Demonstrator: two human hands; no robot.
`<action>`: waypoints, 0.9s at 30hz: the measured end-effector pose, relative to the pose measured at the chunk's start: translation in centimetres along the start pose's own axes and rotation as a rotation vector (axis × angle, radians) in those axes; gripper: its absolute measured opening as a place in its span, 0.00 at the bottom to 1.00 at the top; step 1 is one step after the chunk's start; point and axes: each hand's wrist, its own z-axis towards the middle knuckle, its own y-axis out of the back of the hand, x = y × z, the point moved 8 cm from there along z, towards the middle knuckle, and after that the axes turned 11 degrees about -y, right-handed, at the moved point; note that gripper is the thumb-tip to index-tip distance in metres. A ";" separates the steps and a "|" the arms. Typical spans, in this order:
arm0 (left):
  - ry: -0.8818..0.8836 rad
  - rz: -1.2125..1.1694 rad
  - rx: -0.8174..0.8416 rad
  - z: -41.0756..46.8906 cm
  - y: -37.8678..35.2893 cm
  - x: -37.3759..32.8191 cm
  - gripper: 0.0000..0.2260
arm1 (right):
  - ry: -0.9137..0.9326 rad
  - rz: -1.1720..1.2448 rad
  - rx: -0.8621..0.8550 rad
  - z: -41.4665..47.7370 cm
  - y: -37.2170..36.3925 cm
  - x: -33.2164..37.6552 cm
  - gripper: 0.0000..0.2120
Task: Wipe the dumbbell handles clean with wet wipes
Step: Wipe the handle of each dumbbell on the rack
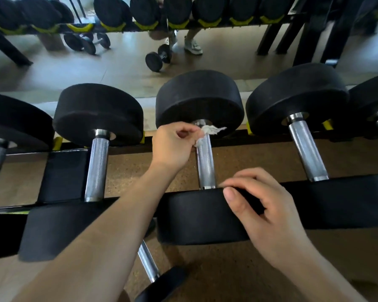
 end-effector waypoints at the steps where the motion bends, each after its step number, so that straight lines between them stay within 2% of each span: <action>1: 0.025 -0.020 0.049 -0.7 -0.1 0.1 0.03 | 0.017 -0.002 -0.046 -0.2 0.0 -0.2 0.16; 4: 0.029 -0.016 0.226 -2.1 -0.9 -0.1 0.05 | 0.039 0.039 -0.117 -0.3 0.3 -0.2 0.16; 7: -0.021 0.020 0.072 -0.1 -0.1 0.0 0.08 | 0.055 0.040 -0.134 -0.4 0.3 0.0 0.15; 9: -0.096 0.082 0.036 0.3 -0.1 -0.2 0.09 | 0.053 0.053 -0.134 -0.4 0.4 0.0 0.15; 14: -0.348 0.439 0.275 -2.4 -0.4 -2.3 0.05 | 0.045 0.084 -0.120 -0.3 0.3 -0.2 0.14; 15: -0.337 0.451 0.321 -2.2 -0.4 -2.8 0.03 | 0.045 0.092 -0.122 -0.2 0.4 -0.1 0.14; 17: -0.314 0.508 0.358 -1.1 -0.8 -3.5 0.13 | 0.049 0.105 -0.127 -0.2 0.4 -0.1 0.13; 18: -0.314 0.543 0.341 -0.7 -0.9 -3.5 0.14 | 0.050 0.111 -0.125 -0.2 0.4 -0.2 0.13; 19: -0.308 0.559 0.313 -0.3 -1.0 -3.4 0.13 | 0.052 0.119 -0.123 -0.1 0.3 -0.2 0.13; 21: -0.215 0.441 0.240 0.1 -0.7 -2.4 0.10 | 0.053 0.132 -0.132 -0.2 0.5 -0.3 0.13; 23: -0.122 0.313 0.158 0.3 0.0 -1.2 0.13 | 0.062 0.140 -0.144 -0.2 0.6 -0.3 0.12; 25: -0.120 0.309 0.116 0.1 0.7 -0.9 0.11 | 0.068 0.156 -0.148 -0.3 0.6 -0.2 0.12; 27: -0.187 0.323 0.165 -0.9 0.7 -1.3 0.06 | 0.067 0.166 -0.153 -0.3 0.7 -0.1 0.12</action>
